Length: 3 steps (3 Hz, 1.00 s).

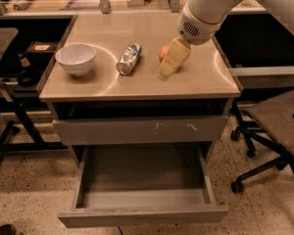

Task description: Place redbull can into middle drawer

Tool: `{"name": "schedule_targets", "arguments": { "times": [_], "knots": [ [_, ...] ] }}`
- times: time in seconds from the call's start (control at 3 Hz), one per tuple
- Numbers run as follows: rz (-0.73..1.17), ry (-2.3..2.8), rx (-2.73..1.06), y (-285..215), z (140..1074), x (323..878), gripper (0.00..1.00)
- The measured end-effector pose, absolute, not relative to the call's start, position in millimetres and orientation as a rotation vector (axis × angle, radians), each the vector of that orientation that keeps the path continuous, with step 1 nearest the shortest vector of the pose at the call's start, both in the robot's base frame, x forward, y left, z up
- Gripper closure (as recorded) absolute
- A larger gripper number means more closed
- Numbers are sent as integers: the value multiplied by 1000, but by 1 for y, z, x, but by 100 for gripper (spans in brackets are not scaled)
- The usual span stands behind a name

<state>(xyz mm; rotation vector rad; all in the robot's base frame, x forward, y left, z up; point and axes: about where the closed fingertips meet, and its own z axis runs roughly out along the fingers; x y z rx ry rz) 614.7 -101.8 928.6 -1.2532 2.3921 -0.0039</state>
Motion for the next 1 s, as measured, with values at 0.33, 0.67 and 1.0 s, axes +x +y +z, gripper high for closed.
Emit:
{"name": "schedule_targets", "arguments": {
  "times": [0.33, 0.67, 1.0],
  "knots": [
    [7, 2431, -1158, -87, 924, 636, 0],
    [18, 2437, -1133, -74, 925, 653, 0],
    [40, 2436, -1138, -60, 925, 668, 0]
  ]
}}
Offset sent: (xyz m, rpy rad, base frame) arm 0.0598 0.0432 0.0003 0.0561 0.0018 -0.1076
